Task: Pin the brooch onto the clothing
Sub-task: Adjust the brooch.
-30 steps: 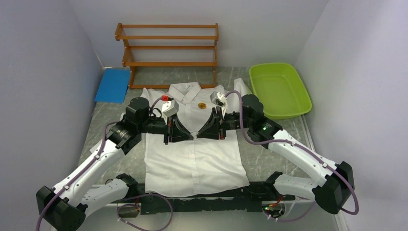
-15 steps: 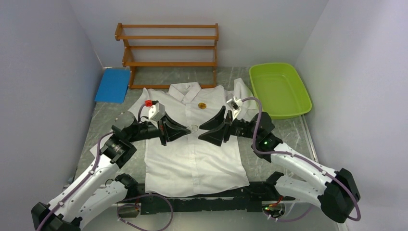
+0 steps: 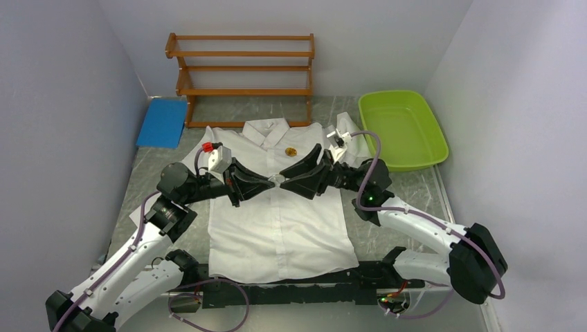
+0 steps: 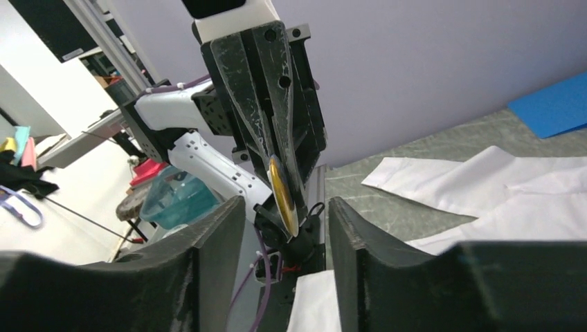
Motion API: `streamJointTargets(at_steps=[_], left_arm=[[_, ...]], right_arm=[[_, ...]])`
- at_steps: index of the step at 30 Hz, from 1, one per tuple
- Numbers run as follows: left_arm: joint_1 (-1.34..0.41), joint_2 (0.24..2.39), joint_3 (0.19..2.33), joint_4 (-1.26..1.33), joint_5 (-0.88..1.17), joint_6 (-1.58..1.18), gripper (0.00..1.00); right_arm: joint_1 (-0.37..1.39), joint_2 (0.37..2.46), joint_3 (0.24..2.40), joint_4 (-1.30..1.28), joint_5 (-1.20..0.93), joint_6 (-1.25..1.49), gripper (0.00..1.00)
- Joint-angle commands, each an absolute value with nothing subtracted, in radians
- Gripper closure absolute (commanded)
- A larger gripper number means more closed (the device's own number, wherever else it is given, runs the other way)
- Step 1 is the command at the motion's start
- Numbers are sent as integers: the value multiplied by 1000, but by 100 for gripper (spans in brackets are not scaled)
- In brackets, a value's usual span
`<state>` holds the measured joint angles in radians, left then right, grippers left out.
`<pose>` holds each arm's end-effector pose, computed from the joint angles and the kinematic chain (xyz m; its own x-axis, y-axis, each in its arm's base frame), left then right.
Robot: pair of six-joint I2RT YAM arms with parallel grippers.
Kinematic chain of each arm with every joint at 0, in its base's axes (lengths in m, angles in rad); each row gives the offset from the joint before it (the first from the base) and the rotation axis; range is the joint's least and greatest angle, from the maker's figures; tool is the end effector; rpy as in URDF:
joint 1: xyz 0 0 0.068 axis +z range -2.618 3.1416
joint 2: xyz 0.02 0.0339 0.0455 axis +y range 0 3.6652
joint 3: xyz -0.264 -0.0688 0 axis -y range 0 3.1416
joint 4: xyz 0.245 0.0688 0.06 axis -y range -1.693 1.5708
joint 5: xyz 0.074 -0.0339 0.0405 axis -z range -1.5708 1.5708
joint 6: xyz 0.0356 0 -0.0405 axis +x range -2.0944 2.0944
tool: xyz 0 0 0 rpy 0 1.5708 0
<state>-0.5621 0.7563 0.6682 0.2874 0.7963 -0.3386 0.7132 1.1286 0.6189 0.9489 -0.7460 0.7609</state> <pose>0.1339 -0.1144 0.3525 -0.1627 -0.1720 -0.9716 0.9664 0.1709 -0.1921 0.1663 0.1758 0.3275 -0.4188 0.3073 -0.8545 -0.9062 -0.0807 0.4151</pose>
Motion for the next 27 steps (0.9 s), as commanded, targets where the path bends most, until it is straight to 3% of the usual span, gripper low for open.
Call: streamJointTargets(at_steps=[1, 8, 11, 14, 18, 21, 22, 27], left_arm=[[-561, 752, 683, 328, 803, -353, 98], [-561, 746, 693, 298, 789, -345, 97], [-561, 743, 695, 299, 785, -342, 97], [-561, 749, 701, 293, 789, -339, 97], [-560, 758, 716, 269, 792, -328, 97], [-561, 756, 718, 278, 792, -329, 97], [-561, 756, 718, 280, 793, -329, 97], [-561, 752, 728, 234, 784, -292, 97]], right_arm=[[714, 1163, 683, 1056, -780, 800, 52], [716, 1201, 702, 1016, -776, 776, 67], [720, 1204, 723, 932, -766, 735, 79], [723, 1205, 757, 793, -736, 675, 89], [744, 1202, 823, 549, -701, 542, 90], [777, 1191, 882, 322, -597, 408, 98], [786, 1186, 893, 274, -579, 376, 94], [792, 1085, 822, 304, -592, 312, 43]])
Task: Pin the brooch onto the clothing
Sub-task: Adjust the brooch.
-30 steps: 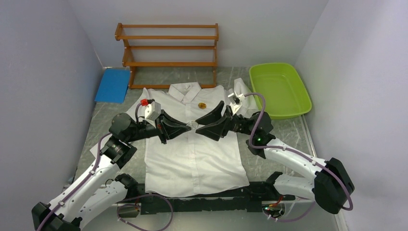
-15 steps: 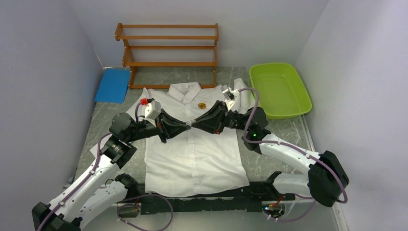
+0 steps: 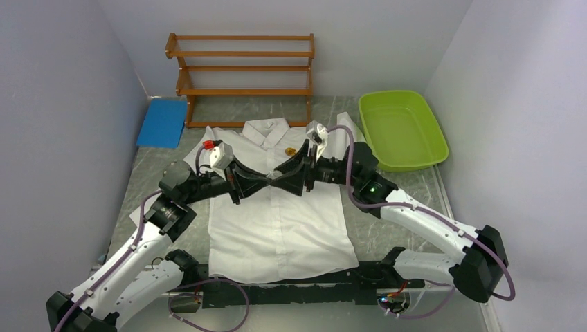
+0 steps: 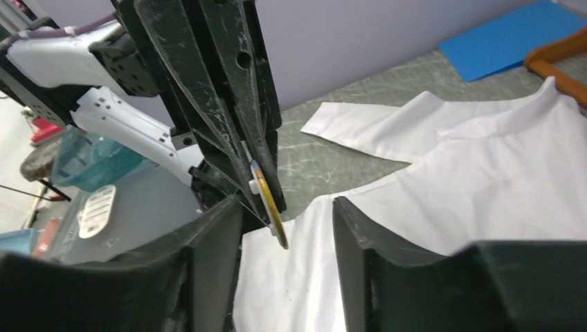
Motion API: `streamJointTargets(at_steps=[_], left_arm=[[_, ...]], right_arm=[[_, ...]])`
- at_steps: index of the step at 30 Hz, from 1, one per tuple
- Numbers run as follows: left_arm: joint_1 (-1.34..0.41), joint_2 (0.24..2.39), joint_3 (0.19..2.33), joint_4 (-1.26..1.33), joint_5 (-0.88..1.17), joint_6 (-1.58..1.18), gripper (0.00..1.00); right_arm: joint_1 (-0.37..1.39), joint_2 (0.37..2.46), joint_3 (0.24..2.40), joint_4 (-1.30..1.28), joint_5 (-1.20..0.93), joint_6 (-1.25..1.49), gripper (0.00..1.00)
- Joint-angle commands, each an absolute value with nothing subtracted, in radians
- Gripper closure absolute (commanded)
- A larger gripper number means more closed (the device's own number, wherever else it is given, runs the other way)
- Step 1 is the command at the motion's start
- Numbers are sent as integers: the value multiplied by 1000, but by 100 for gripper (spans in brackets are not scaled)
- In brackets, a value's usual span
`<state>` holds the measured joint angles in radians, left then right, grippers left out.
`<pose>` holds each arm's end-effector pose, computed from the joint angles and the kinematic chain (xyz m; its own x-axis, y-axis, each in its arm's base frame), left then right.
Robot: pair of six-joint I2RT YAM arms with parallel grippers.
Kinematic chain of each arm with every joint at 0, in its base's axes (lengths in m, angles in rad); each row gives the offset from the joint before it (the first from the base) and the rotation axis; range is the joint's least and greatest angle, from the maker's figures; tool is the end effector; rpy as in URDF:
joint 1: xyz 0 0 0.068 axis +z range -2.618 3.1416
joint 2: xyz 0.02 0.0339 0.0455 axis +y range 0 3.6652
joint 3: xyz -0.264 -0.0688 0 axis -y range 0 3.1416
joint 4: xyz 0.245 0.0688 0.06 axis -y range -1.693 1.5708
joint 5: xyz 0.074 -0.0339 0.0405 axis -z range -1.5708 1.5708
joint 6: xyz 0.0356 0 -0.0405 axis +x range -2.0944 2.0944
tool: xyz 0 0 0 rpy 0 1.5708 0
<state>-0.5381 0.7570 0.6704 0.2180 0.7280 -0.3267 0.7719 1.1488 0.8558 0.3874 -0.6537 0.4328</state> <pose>0.1399 -0.1111 0.3466 -0.1980 -0.1608 -0.9669 0.9349 0.2654 -0.2356 0.1752 0.2007 0.3507 -0.3529 0.1212 -0.9278 -0.9248 0.1055 0.3655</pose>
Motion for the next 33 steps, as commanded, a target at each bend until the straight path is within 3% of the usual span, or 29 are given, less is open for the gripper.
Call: streamJointTargets(at_steps=[1, 2, 4, 14, 20, 33], left_arm=[[-561, 750, 729, 224, 780, -282, 97], [-561, 748, 727, 211, 776, -266, 97], [-561, 743, 726, 192, 766, -242, 97], [-561, 745, 744, 55, 744, 69, 98], [-561, 747, 748, -33, 695, 472, 97], [-580, 658, 572, 189, 555, 1158, 97]], right_arm=[[792, 1052, 793, 339, -603, 306, 32], [792, 1021, 766, 371, -614, 301, 20], [792, 959, 711, 446, -619, 308, 12], [788, 792, 666, 389, -323, 492, 1], [787, 814, 723, 276, -176, 646, 0], [790, 1001, 787, 325, -301, 960, 6]])
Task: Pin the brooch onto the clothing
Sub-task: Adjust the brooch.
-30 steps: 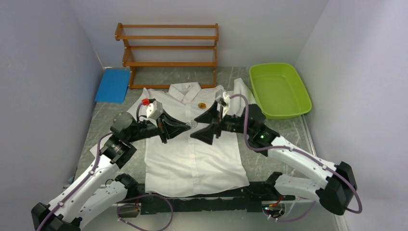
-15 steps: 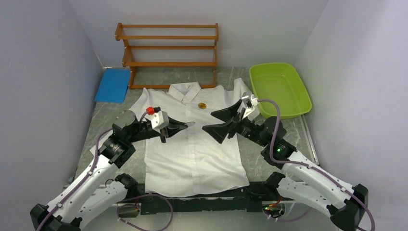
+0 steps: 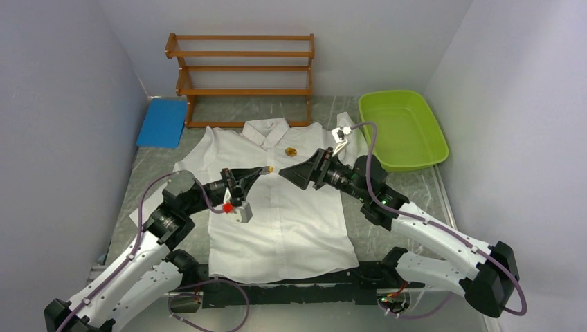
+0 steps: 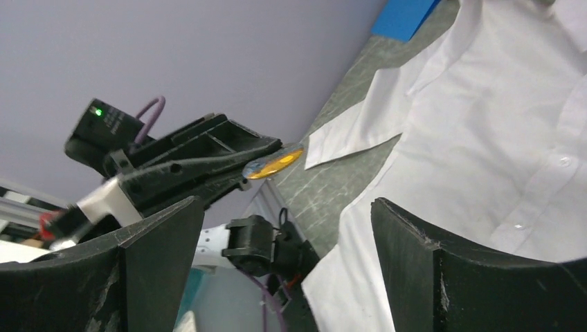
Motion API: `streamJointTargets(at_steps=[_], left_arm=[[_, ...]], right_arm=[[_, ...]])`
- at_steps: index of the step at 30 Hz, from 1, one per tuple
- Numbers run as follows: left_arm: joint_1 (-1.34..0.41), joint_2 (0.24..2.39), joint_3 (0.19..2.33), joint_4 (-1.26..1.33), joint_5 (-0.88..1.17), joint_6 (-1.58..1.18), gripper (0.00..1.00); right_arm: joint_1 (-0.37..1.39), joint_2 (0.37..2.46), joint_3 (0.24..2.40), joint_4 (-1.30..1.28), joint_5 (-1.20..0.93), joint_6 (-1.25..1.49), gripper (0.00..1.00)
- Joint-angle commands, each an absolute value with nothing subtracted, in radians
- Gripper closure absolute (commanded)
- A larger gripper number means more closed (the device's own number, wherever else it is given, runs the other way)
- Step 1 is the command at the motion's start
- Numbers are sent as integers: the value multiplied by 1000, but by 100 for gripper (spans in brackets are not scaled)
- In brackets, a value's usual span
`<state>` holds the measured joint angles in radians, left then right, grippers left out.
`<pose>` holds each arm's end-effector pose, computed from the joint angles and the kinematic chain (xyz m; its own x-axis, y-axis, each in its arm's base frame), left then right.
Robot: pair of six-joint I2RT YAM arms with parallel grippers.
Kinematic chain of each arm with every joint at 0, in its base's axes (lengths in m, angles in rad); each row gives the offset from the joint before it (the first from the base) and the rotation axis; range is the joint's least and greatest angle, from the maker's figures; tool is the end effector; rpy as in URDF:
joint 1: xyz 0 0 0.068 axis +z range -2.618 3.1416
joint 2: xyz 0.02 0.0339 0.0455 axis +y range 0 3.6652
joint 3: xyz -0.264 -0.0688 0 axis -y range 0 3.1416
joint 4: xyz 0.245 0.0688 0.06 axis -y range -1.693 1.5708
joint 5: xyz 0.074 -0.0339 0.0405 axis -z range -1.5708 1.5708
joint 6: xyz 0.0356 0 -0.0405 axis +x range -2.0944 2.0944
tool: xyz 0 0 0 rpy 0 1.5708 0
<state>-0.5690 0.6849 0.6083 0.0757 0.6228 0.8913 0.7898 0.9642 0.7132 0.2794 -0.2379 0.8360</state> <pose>0.1298 -0.1076 0.3215 0.7222 0.2881 -0.6288 0.5844 0.2321 0.7776 0.1562 0.1695 0.3308 -0.6218 0.3970 -0.6751 -0.5888 0.3316 0.7372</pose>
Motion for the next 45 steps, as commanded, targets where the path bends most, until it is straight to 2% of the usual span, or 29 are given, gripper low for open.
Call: streamJointTargets(at_steps=[1, 7, 13, 27, 33, 40, 45], left_arm=[[-583, 655, 571, 190, 536, 1179, 97], [-616, 627, 551, 199, 421, 1328, 97], [-647, 605, 538, 172, 343, 1440, 97], [-666, 601, 562, 96, 321, 1450, 97], [-667, 603, 562, 104, 317, 1421, 97], [-667, 598, 567, 91, 302, 1427, 97], [-669, 594, 570, 84, 298, 1428, 97]], right_arm=[[790, 1017, 794, 332, -311, 978, 8], [791, 1095, 833, 385, -365, 1053, 18], [792, 1169, 874, 450, -424, 1115, 36], [792, 1273, 958, 471, -446, 1153, 70], [793, 1314, 981, 450, -472, 1178, 73], [793, 1285, 939, 419, -405, 1176, 56], [793, 1268, 945, 340, -360, 1148, 56]])
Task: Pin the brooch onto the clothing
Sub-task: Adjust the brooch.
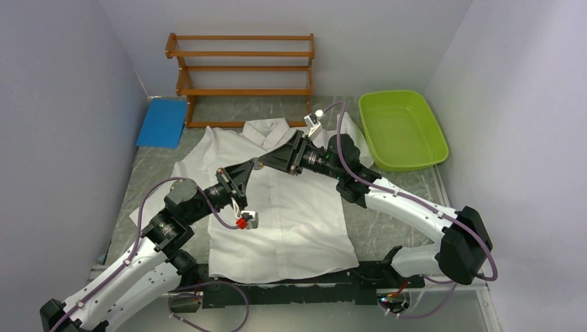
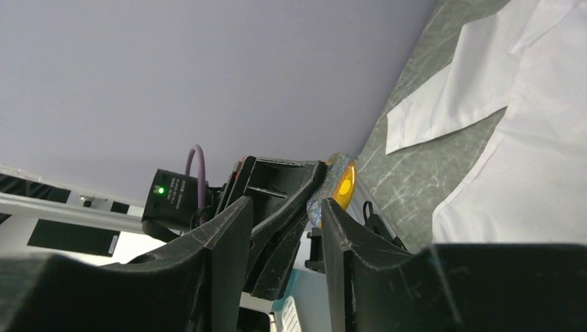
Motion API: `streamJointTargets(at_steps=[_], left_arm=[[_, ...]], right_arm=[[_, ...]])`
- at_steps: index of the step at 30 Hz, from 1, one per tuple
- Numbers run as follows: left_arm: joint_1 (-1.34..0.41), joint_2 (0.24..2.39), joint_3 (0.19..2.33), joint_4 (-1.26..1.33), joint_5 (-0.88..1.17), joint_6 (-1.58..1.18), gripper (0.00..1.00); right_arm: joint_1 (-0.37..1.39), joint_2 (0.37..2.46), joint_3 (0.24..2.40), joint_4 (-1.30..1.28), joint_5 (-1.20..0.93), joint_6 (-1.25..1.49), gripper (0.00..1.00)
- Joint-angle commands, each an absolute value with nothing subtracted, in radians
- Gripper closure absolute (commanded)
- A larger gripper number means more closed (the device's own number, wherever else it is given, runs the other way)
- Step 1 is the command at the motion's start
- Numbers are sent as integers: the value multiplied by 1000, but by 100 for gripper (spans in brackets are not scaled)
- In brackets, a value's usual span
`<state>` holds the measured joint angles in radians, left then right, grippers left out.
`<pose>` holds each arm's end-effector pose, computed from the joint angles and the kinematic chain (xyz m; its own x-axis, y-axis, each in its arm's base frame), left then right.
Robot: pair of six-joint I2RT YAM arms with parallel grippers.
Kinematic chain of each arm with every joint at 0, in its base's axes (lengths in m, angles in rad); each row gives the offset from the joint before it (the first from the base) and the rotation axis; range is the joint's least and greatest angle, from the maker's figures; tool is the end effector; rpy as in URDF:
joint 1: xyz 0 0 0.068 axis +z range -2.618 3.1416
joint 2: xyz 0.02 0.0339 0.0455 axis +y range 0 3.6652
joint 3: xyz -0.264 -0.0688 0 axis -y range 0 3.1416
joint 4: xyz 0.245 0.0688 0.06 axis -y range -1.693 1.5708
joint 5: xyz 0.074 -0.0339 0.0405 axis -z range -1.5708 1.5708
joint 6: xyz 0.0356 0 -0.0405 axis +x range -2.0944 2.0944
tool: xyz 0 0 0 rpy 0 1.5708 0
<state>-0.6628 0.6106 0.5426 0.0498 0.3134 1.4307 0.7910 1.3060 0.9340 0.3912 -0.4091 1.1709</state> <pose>0.1194 -0.1071 0.3061 0.8182 0.5563 -0.1452 0.1299 0.0671 0.9893 0.2062 0.2287 0.3372 -0.8532 0.3390 -0.3963 -0.3753 0.1285 0.9180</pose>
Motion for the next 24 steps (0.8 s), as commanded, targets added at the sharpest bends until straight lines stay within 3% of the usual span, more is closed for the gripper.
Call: streamJointTargets(at_steps=[1, 6, 20, 24], left_arm=[[-668, 594, 571, 81, 300, 1428, 97], [-670, 593, 574, 71, 301, 1424, 97], [-673, 585, 575, 51, 299, 1426, 97], [-676, 585, 575, 38, 300, 1434, 97]], right_arm=[[793, 1267, 945, 331, -354, 1147, 57], [793, 1277, 961, 288, -347, 1144, 62], [793, 1310, 976, 305, -379, 1163, 64], [793, 1342, 997, 329, -427, 1184, 77]])
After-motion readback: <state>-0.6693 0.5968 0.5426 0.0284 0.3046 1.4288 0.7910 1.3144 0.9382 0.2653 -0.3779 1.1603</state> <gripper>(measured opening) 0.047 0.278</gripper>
